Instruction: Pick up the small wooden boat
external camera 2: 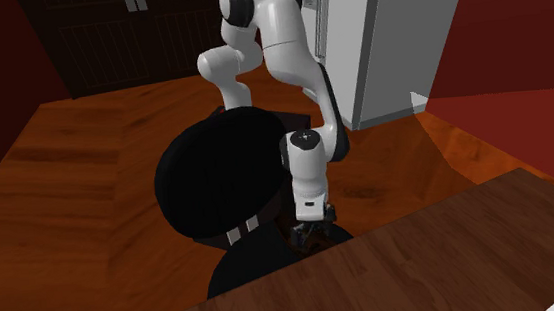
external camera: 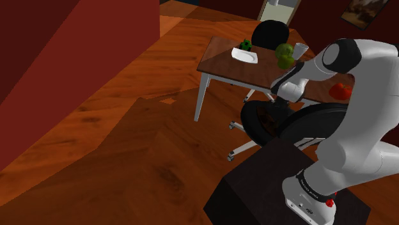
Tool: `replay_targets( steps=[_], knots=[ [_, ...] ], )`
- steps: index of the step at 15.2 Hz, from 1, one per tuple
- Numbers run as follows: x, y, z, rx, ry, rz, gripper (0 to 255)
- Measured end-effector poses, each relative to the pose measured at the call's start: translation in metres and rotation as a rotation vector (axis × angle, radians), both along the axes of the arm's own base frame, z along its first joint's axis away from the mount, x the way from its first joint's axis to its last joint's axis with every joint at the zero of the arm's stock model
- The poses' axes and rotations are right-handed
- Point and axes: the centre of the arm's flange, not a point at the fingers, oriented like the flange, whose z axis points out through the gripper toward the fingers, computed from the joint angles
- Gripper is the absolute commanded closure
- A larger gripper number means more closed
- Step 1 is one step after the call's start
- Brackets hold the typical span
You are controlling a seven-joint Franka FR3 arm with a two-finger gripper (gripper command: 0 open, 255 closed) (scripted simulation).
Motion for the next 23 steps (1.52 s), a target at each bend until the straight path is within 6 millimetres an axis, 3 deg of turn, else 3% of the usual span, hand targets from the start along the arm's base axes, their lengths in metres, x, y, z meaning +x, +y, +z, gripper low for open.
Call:
replay_targets(
  steps=[9, 10, 20, 23],
  knots=[
    [0.001, -0.008, -0.046, -0.002, -0.011, -0.012, 0],
    [0.002, -0.009, -0.048, -0.001, -0.01, -0.012, 255],
    [0.003, -0.009, -0.05, 0.0, -0.01, -0.011, 255],
    [0.0, -0.008, -0.04, 0.001, -0.007, -0.013, 255]
  ],
)
